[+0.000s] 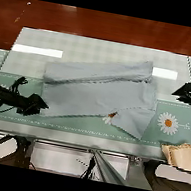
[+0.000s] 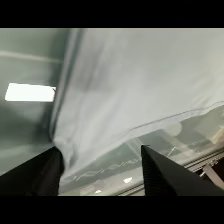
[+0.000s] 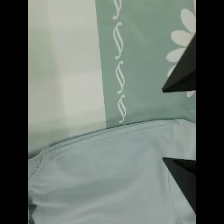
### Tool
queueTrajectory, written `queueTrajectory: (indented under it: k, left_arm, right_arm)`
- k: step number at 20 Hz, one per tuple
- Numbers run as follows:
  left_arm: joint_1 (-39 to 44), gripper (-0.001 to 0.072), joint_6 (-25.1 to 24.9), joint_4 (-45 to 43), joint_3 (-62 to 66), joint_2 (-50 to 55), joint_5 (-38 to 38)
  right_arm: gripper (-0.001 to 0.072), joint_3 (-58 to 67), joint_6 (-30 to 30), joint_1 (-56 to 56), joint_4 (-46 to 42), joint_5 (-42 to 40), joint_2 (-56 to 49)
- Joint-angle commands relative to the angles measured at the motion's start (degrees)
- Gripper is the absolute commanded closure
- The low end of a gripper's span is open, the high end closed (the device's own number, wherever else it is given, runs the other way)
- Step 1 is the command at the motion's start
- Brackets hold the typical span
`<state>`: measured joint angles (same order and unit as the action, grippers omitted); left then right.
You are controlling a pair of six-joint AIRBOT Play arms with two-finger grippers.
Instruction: Fold the shirts.
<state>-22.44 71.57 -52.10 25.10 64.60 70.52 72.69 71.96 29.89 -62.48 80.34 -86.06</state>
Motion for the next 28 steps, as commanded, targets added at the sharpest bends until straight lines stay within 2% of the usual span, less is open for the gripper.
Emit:
queueTrajectory:
  k: [1, 2, 3, 4, 8, 12, 14, 20, 22, 23, 25, 26, 28]
  left_arm:
    - [5.3, 0.0317, 2.6, 1.9, -0.3, 5.0, -9.7]
    - [5.7, 0.0546, 2.6, 1.9, -0.1, 6.4, -10.3]
    - [5.6, 0.067, 2.6, 2.0, 0.1, 7.3, -10.1]
    - [5.6, 0.0686, 2.4, 1.9, 0.2, 7.6, -9.9]
    - [5.6, 0.0686, -0.7, 2.0, 0.2, 7.5, -8.8]
    - [5.6, 0.0686, -0.7, 2.0, 0.2, 7.5, -8.8]
    - [5.6, 0.0686, -0.7, 2.0, 0.2, 7.5, -8.5]
    - [5.7, 0.0686, -0.6, 2.0, 0.2, 7.5, -8.4]
    - [5.6, 0.0686, -0.7, 2.0, 0.2, 7.5, -8.4]
    - [5.6, 0.0686, -0.7, 2.0, 0.2, 7.5, -8.5]
    - [5.6, 0.0686, -1.9, 2.0, 1.3, 7.3, -7.8]
    - [5.6, 0.0687, -2.2, 2.0, 2.9, 6.9, -6.8]
    - [5.6, 0.0686, -2.6, 2.0, 7.6, 5.5, -4.9]
  right_arm:
    - [0.0225, -0.7, -0.7, 0.1, 1.0, -0.5, 0.2]
    - [0.0225, -0.7, -1.0, 0.2, -0.2, 0.4, 0.2]
    - [0.0224, -0.7, -1.0, 0.5, -2.8, 1.1, 0.2]
    - [0.0225, -1.0, -0.3, 1.1, -5.3, 2.1, 0.2]
    - [0.0224, -11.0, -0.9, 5.3, -1.9, 2.0, 2.8]
    - [0.0225, -25.2, -1.4, 4.8, -1.5, -7.6, 10.8]
    - [0.0224, -29.9, -2.9, 3.9, 2.3, -10.4, 12.4]
    - [0.0217, -37.2, -4.1, -4.4, 11.3, -18.5, 12.5]
    - [0.0224, -37.7, -1.6, -8.9, 11.5, -21.7, 12.5]
    - [0.0307, -37.7, -0.7, -10.8, 11.6, -22.9, 12.5]
    - [0.0643, -35.7, -0.7, -12.2, 11.3, -20.8, 12.5]
    - [0.067, -33.6, -0.9, -11.7, 11.1, -18.0, 12.6]
    - [0.068, -27.5, -2.7, -10.1, 11.4, -13.4, 14.6]
